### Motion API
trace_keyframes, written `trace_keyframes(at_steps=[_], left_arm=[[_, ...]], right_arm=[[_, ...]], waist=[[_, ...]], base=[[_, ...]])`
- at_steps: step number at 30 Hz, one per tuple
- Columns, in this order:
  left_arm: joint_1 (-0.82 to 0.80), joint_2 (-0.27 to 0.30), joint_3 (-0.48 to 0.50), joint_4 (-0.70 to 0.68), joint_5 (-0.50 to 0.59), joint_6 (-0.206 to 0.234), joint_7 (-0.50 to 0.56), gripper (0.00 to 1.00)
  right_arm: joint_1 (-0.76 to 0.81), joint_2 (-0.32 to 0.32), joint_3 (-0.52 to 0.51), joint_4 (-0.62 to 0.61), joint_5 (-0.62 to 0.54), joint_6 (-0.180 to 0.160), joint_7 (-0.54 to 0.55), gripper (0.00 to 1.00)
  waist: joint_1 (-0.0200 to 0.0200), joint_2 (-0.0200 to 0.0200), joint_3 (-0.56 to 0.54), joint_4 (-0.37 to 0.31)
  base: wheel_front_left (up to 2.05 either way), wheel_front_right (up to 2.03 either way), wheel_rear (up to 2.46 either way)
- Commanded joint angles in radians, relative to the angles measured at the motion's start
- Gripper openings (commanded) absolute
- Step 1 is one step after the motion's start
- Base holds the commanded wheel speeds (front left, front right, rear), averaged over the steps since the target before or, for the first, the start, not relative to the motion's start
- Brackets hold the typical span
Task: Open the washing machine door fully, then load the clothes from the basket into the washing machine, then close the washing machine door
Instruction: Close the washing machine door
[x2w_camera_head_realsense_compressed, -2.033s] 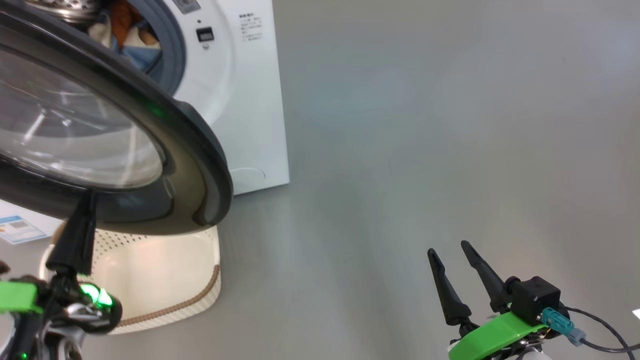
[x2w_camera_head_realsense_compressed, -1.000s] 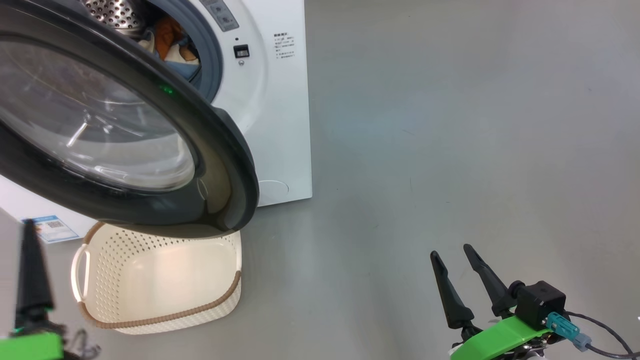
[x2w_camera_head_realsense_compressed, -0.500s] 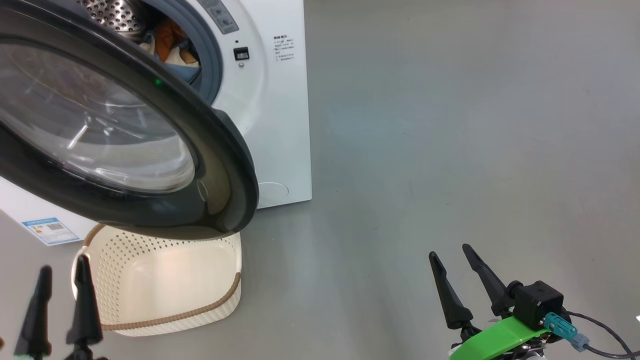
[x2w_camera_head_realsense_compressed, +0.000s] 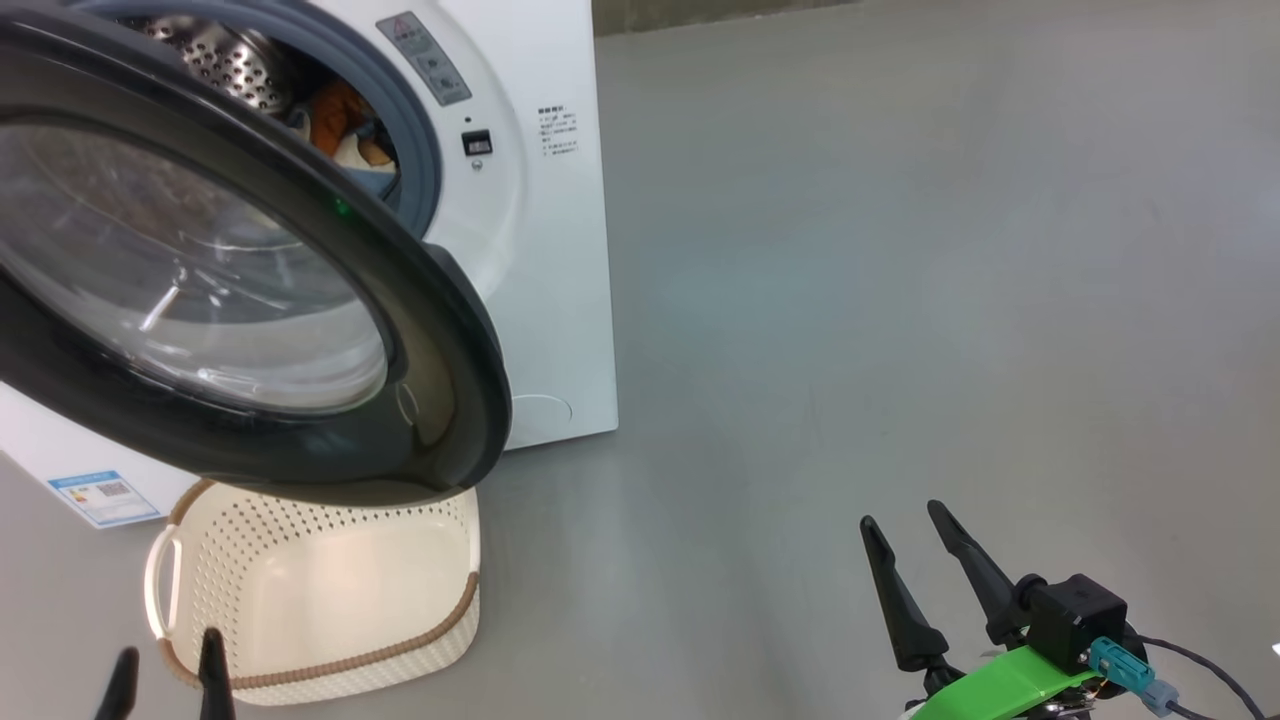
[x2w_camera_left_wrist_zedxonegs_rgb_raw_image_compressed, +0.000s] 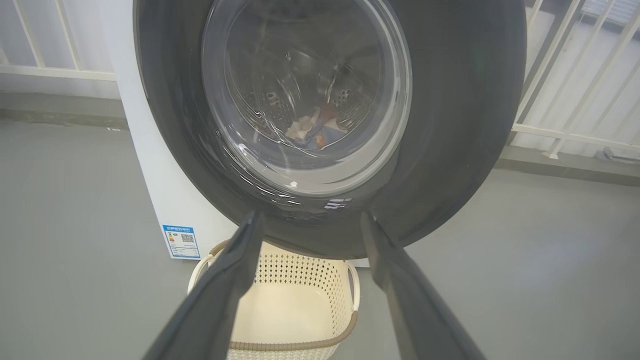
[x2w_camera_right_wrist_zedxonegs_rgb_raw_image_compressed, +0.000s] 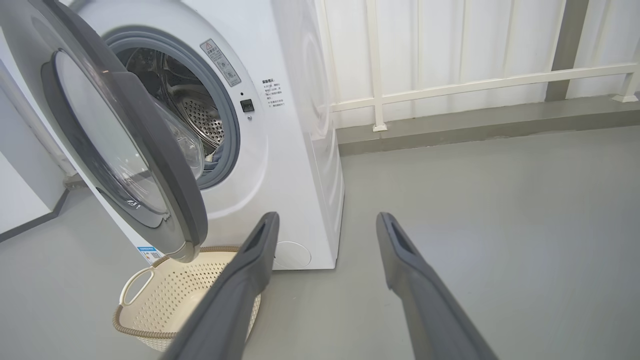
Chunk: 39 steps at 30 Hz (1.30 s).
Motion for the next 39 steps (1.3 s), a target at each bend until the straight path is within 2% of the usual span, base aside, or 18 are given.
trace_keyframes(at_steps=[1,14,39], left_arm=[[-0.013,0.001,0.041,-0.013,0.012,-0.003,-0.006,1.00],[0.004,-0.035,0.067,0.012,0.075,-0.003,-0.006,1.00],[0.033,-0.028,0.019,0.024,0.077,-0.003,-0.006,1.00]], right_arm=[[-0.008,0.001,0.023,-0.026,-0.013,0.003,-0.005,1.00],[0.004,0.001,0.013,-0.035,-0.020,0.003,-0.005,1.00],[0.027,0.001,0.010,-0.040,-0.030,0.003,-0.005,1.00]], waist=[[0.0000,0.0000,-0.005,-0.001],[0.0000,0.0000,-0.022,0.013],[0.0000,0.0000,-0.048,0.051]], base=[[0.00,0.00,0.00],[0.00,0.00,0.00],[0.00,0.00,0.00]])
